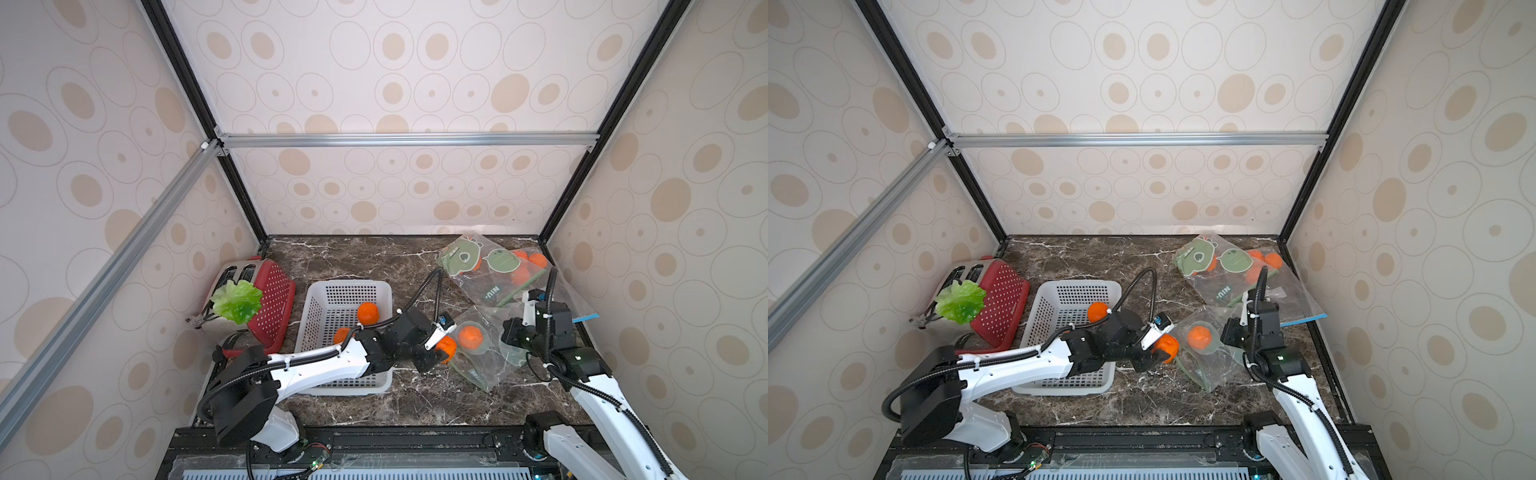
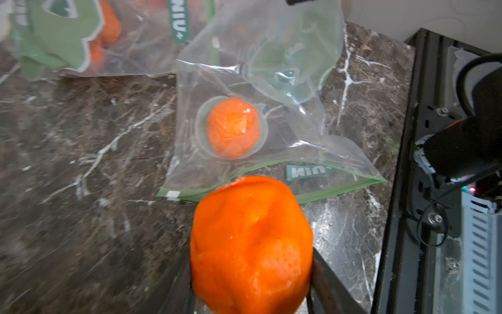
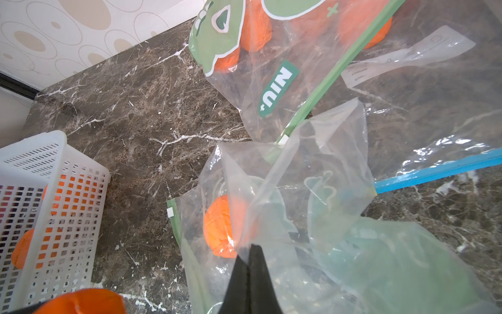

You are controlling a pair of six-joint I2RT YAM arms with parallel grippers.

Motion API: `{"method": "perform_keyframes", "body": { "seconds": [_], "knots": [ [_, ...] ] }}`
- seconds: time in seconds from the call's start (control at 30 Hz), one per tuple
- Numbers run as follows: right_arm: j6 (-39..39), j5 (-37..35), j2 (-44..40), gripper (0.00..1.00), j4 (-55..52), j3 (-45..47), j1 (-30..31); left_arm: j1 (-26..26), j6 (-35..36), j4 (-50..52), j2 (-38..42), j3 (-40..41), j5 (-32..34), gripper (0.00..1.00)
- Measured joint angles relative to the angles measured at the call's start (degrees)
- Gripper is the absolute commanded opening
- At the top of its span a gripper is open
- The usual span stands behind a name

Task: Open the zip-top bag and take out the orange
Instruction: Pick up the orange from the zipper food storage bag, then place the orange in the basket.

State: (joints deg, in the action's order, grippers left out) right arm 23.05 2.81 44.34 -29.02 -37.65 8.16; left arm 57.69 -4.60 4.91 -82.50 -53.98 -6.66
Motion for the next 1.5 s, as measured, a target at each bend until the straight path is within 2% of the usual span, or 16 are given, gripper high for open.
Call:
{"method": "perform_keyframes", "body": {
  "seconds": [0.07, 0.3, 0.47, 0.57, 0.7, 0.93, 1.33, 1.4, 1.47, 1.5],
  "knots": [
    [0.02, 0.00, -0.07, 0.00, 0.00, 0.00, 0.00, -2.27, -0.52, 1.14, 3.45, 0.87, 2.47, 0.28],
    [0.02, 0.17, -0.09, 0.00, 0.04, 0.00, 0.00, -13.81, -5.42, 4.70, 12.81, 4.15, 14.05, 0.28],
    [0.02, 0.37, -0.07, 0.00, 0.11, 0.00, 0.00, -24.46, -9.97, 5.05, 13.90, 6.73, 20.15, 0.27],
    [0.02, 0.42, -0.07, 0.00, 0.11, 0.00, 0.00, -28.61, -11.52, 5.01, 12.59, 7.08, 22.88, 0.27],
    [0.02, 0.52, -0.07, 0.00, 0.09, 0.00, 0.00, -31.21, -12.48, 4.66, 9.75, 7.21, 25.59, 0.27],
    [0.02, 1.25, -0.07, 0.00, 0.11, 0.00, -0.02, -36.35, -13.64, 1.75, 3.91, 9.62, 25.07, 0.30],
    [0.04, 1.33, -0.09, 0.00, 0.09, 0.00, -0.04, -36.81, -13.66, -2.69, -4.44, 9.62, 27.23, 0.31],
    [0.04, 1.33, -0.09, 0.00, 0.09, 0.00, -0.04, -36.81, -13.66, -2.99, -5.09, 9.62, 27.56, 0.38],
    [0.04, 1.33, -0.09, 0.00, 0.07, 0.00, -0.04, -36.81, -13.68, -3.15, -5.27, 9.62, 27.67, 0.56],
    [0.04, 1.33, -0.09, 0.00, 0.09, 0.00, -0.04, -36.81, -13.73, -3.17, -5.27, 9.62, 27.76, 0.60]
  ]
}}
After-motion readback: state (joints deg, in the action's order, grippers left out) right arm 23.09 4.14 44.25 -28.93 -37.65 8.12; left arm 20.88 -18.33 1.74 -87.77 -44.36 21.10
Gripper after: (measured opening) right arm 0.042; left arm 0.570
